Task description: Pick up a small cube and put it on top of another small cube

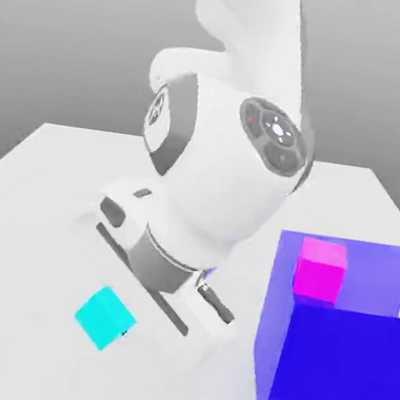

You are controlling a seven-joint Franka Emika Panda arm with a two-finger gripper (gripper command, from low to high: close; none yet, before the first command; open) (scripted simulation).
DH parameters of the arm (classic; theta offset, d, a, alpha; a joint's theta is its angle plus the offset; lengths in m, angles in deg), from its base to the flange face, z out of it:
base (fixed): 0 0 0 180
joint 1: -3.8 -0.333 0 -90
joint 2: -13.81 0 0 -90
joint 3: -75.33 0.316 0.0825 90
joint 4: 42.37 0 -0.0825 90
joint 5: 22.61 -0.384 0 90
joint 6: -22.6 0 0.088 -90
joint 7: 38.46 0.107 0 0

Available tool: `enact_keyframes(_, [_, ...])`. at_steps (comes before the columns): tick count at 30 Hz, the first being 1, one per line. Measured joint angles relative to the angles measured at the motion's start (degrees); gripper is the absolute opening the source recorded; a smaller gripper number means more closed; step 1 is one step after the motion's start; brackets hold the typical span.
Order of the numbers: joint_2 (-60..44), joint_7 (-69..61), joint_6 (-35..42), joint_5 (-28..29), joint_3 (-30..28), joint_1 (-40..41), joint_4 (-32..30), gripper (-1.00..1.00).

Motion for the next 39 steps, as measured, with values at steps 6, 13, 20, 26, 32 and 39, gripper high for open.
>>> enact_keyframes(6, [-1.02, 5.13, 10.77, 11.13, 4.59, -8.97, 6.61, -1.00])
enact_keyframes(13, [-1.68, 9.98, 21.81, 22.43, 11.15, -20.14, 12.77, -1.00])
enact_keyframes(20, [1.87, 7.62, 18.55, 17.88, 21.04, -29.50, 8.31, -1.00])
enact_keyframes(26, [6.78, -0.38, 4.79, 1.84, 22.64, -27.90, -2.44, -1.00])
enact_keyframes(32, [11.67, -9.02, -8.65, -14.70, 21.94, -26.19, -13.54, -1.00])
enact_keyframes(39, [16.53, -17.38, -23.02, -31.46, 18.89, -25.28, -25.89, -1.00])
